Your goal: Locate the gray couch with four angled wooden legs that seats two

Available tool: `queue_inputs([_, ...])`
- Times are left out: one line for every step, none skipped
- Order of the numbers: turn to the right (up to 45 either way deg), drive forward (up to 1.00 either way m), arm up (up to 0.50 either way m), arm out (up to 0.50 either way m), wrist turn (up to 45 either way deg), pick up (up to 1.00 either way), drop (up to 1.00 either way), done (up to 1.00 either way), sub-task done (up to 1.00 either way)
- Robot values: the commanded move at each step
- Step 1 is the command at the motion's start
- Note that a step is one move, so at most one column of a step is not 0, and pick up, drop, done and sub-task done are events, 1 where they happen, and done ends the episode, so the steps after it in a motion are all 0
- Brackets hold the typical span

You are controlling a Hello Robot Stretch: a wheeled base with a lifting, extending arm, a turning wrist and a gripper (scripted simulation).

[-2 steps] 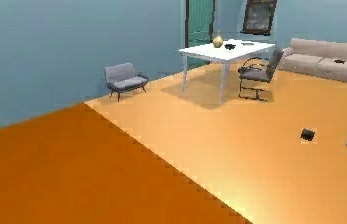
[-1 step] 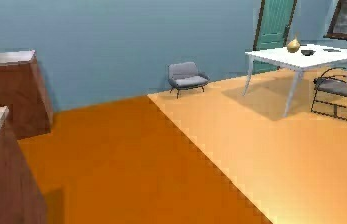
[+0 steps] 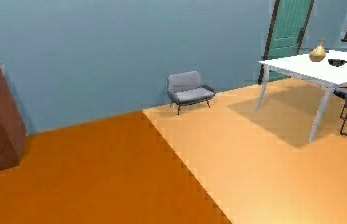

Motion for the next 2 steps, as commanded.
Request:
queue_inputs([0.0,1.00,0.00,0.00,0.0,0.00,0.00,0.00,0.00])
queue_inputs([3.0,0.00,0.00,0.00,0.0,0.00,0.00,0.00,0.00])
